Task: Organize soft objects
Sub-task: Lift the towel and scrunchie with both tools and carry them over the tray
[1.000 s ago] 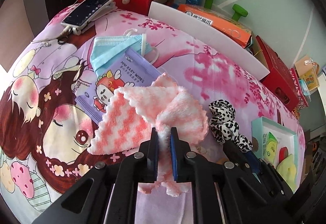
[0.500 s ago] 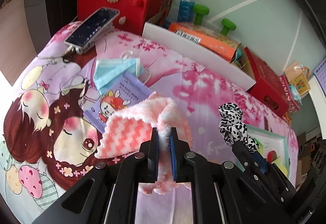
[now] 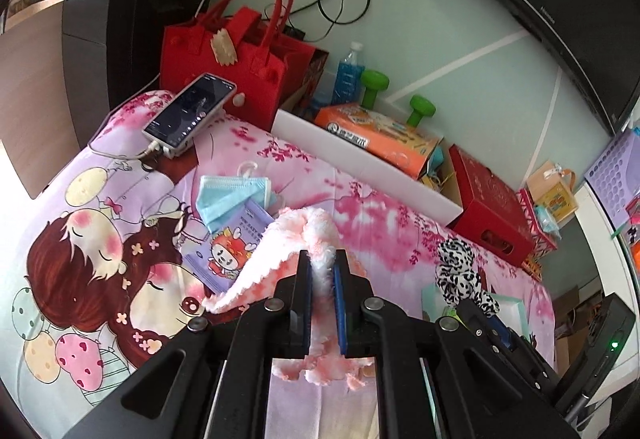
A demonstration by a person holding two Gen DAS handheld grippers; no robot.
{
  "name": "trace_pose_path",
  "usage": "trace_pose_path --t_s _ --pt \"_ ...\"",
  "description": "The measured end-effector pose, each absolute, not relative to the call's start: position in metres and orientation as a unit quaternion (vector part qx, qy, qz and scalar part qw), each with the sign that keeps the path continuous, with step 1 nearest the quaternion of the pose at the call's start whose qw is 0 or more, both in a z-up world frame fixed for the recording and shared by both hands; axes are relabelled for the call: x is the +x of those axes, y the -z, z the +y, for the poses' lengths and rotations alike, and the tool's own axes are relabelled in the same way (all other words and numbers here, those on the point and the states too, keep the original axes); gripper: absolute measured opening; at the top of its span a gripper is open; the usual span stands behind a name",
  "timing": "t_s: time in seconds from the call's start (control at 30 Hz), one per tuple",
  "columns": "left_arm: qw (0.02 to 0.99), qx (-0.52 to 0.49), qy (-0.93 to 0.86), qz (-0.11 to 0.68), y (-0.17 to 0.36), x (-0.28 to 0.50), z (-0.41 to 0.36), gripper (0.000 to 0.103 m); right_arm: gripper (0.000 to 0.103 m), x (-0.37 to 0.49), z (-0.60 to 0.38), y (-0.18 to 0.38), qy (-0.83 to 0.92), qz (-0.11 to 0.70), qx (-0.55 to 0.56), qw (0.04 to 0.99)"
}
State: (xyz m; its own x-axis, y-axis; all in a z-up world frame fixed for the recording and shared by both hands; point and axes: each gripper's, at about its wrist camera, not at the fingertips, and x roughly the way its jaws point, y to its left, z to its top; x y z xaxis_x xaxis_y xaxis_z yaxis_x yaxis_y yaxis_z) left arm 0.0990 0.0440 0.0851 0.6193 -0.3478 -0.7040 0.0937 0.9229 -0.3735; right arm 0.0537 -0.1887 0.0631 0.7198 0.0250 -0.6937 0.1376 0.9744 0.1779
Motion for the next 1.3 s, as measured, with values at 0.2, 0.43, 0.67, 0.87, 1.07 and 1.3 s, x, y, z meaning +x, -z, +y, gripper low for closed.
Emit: trace_pose_path --t_s 0.2,0.43,0.67,0.87,1.07,1.3 --pt "0.893 -0.161 0.128 0.402 -0.095 0.092 0.05 0.009 0.025 0.05 -0.193 -0.066 0.032 0.371 0.113 0.921" --pt "0.894 -0.154 0.148 0.393 -0.103 0.088 0.037 0.009 0.025 0.044 -0.207 -0.066 0.043 0.369 0.124 0.92" --pt "0.898 -0.129 0.197 0.371 -0.118 0.079 -0.003 0.009 0.025 0.023 -0.26 -0.068 0.112 0.359 0.144 0.915" --pt "0.896 -0.102 0.239 0.36 -0.123 0.07 -0.042 0.009 0.025 0.001 -0.307 -0.069 0.166 0.351 0.169 0.906" --pt "0.882 -0.07 0.289 0.364 -0.119 0.057 -0.091 0.009 0.025 -0.016 -0.337 -0.071 0.199 0.342 0.189 0.899" --pt "0.866 -0.038 0.349 0.356 -0.118 0.036 -0.14 0.009 0.025 -0.031 -0.358 -0.07 0.227 0.337 0.202 0.891"
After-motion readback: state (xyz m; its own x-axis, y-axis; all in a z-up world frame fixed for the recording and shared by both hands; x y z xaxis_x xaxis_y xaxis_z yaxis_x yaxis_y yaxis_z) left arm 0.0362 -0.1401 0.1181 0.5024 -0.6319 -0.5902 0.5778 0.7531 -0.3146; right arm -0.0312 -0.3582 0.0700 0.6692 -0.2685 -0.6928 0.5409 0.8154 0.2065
